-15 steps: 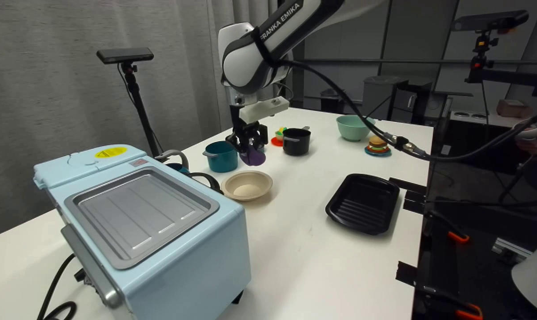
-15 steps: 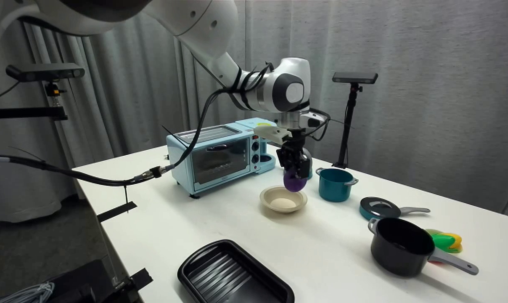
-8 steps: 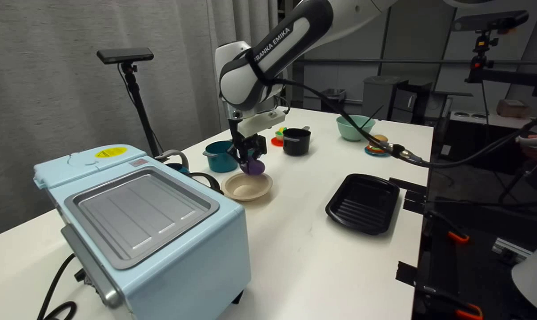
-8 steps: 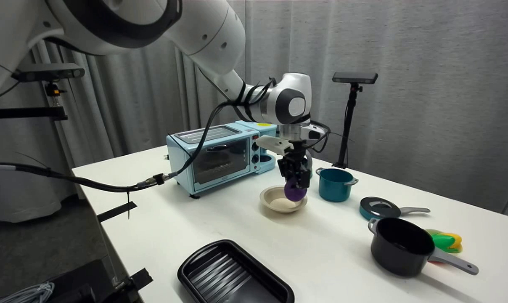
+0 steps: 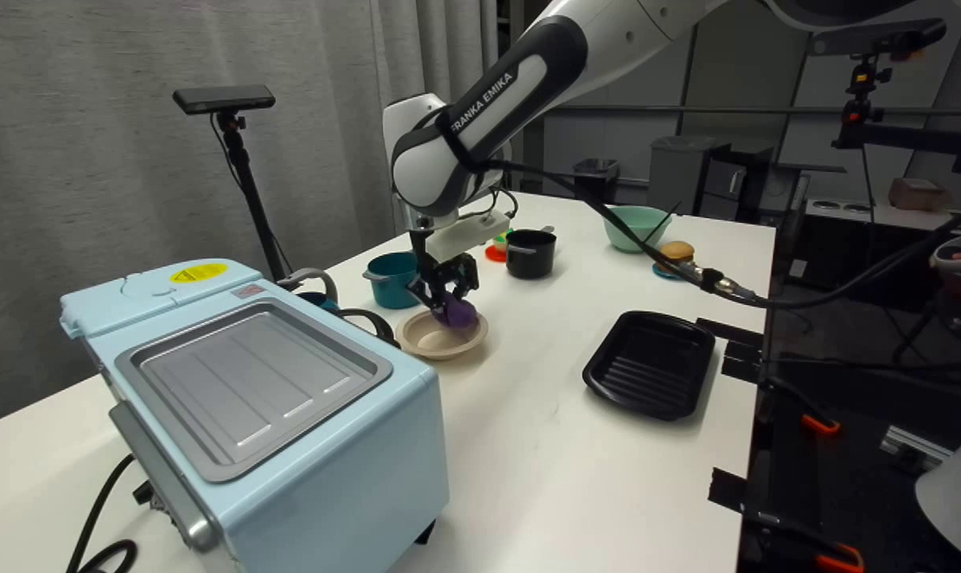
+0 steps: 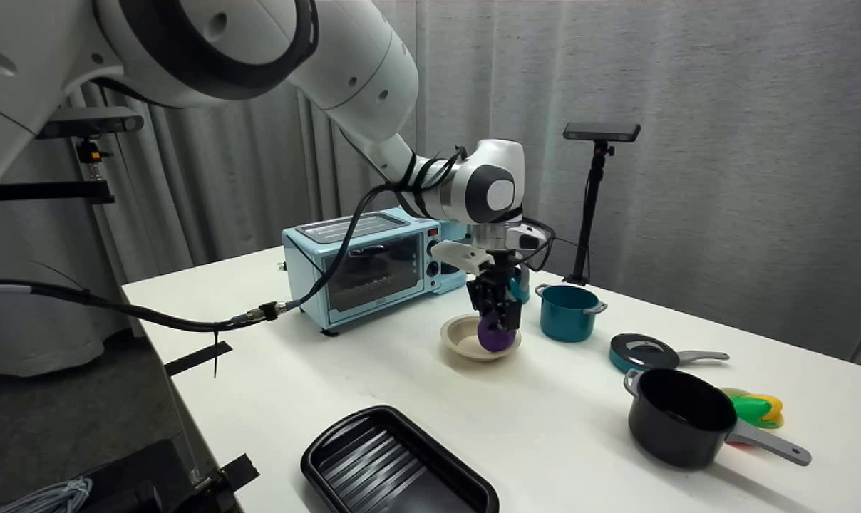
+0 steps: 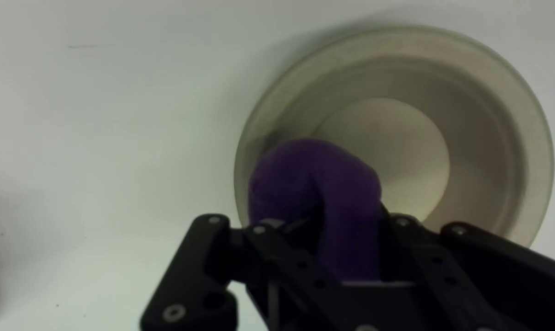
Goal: Put the purple plush toy on the white plate
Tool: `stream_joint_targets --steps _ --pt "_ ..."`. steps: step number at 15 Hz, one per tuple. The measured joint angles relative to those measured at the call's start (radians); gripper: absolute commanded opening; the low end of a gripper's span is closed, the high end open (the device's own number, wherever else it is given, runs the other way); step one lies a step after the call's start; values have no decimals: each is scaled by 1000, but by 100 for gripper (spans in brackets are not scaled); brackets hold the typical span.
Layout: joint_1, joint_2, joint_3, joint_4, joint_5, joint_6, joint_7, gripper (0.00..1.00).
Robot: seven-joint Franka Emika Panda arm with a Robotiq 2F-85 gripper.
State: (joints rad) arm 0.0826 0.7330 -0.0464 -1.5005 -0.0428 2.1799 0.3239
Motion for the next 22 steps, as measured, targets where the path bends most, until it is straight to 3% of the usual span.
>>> stream_joint_targets --steps 1,2,3,5,10,12,22 --pt "0 5 0 1 0 0 0 4" --pt "0 9 -1 3 0 0 0 42" --pt "0 12 -1 4 0 0 0 43" --pt "0 16 -1 5 0 0 0 56" --pt "7 14 -1 7 0 -1 0 96" --pt "11 12 0 7 0 -1 0 100" --pt "16 -19 0 -2 0 -1 0 100"
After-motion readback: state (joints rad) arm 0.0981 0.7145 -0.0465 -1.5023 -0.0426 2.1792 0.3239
